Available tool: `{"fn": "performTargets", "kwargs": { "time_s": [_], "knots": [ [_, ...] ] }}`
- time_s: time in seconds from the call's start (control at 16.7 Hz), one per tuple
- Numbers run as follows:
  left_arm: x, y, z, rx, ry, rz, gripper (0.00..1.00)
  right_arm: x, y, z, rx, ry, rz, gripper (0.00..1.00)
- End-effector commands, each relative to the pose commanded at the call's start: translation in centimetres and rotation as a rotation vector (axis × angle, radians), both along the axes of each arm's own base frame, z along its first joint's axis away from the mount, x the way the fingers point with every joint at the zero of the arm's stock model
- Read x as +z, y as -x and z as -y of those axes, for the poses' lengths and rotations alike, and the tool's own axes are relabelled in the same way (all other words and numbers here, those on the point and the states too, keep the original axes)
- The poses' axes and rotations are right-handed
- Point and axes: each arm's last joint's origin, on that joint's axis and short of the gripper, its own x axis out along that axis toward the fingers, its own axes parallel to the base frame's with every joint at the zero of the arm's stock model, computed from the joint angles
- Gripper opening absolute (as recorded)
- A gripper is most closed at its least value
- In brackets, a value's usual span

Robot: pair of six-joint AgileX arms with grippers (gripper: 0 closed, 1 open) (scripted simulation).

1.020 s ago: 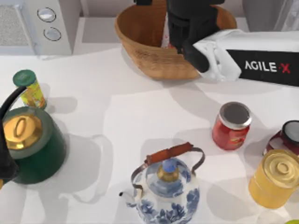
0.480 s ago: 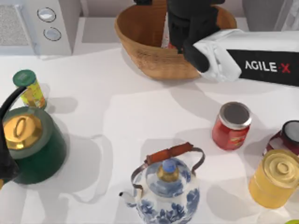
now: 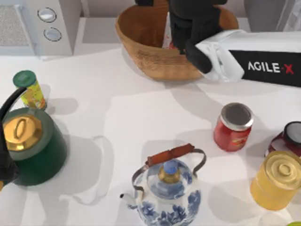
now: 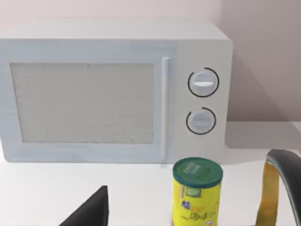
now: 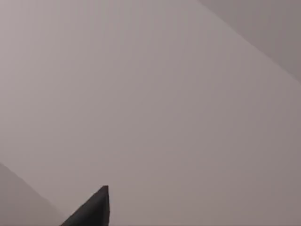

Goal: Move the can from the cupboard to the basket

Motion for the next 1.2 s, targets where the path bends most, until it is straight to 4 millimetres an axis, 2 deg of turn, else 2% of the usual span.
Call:
{"fn": "performTargets", "kwargs": {
  "time_s": [0.12,0.24,0.48,0.66,0.9,1.08,1.2],
  "knots": [
    [0.0,0.0,0.0,0.0,0.0,0.0,1.0,0.2,0.4,1.1,0.02,0.016,-0.022,1.0],
    [0.0,0.0,0.0,0.0,0.0,0.0,1.0,0.6,1.4,3.1,0.053,0.039,-0.056,1.0],
    [0.0,0.0,0.0,0.0,0.0,0.0,1.0,1.0,5.7,9.1,0.129,0.093,-0.17,1.0],
    [0.0,0.0,0.0,0.0,0.0,0.0,1.0,0.9,10.9,14.4,0.171,0.11,-0.249,1.0],
    [0.0,0.0,0.0,0.0,0.0,0.0,1.0,1.4,19.5,20.9,0.176,0.084,-0.23,1.0],
    [0.0,0.0,0.0,0.0,0.0,0.0,1.0,0.4,25.5,24.2,0.144,0.057,-0.143,1.0],
    [0.0,0.0,0.0,0.0,0.0,0.0,1.0,-1.1,28.3,25.5,0.111,0.043,-0.092,1.0]
  ]
}}
